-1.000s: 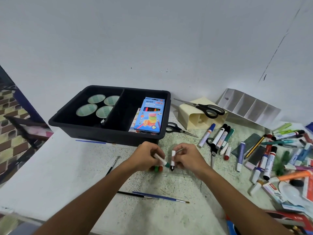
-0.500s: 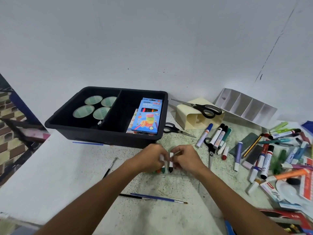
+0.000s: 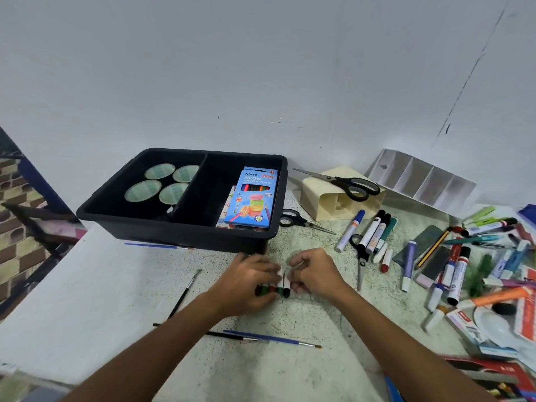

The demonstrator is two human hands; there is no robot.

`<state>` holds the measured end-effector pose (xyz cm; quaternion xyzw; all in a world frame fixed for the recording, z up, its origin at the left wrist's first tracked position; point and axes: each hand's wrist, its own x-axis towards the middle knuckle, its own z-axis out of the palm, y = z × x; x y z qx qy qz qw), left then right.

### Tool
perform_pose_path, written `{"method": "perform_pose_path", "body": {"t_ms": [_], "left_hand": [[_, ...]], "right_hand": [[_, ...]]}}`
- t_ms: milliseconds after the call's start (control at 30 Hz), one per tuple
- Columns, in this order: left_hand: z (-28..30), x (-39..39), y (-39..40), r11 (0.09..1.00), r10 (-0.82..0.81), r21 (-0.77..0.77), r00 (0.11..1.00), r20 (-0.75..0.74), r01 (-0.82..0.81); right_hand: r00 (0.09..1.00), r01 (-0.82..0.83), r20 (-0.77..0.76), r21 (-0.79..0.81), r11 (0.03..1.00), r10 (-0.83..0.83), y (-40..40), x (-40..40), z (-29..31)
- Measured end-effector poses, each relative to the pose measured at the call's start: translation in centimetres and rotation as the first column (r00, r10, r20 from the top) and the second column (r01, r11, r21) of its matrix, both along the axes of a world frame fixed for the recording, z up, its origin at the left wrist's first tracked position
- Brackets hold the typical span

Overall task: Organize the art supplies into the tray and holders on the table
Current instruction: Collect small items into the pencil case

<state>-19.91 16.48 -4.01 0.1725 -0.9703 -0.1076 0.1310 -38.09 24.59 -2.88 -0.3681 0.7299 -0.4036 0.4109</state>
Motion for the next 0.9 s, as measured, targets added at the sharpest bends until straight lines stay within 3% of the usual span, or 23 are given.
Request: {"method": "perform_pose_path", "body": {"t_ms": [267,600,800,900], "left_hand": [[0.23,0.82,-0.72,0.994,-0.108,0.016,0.992,0.068,0.107],[0.38,0.49,-0.57,0.985,-0.167,0.045,0.985,0.031,0.165],[0.87,0.45,-0.79,0.975,-0.221,-0.02,0.974,0.041,0.222],[0.94,0.01,-1.05,0.978,-0.207,0.001,0.977,0.058,0.207]], "right_hand": [[1.0,-0.007,-0.001,0.003,1.0,0.007,0.11,0.01,-0.08],[0.998,-0.003,0.055,0.052,0.999,0.0,0.57,0.29,0.38],[0.998,-0.025,-0.052,0.054,0.998,0.028,0.53,0.59,0.43],[0.972,-0.085,-0.214,0.041,0.996,0.092,0.3,0.57,0.46]]}}
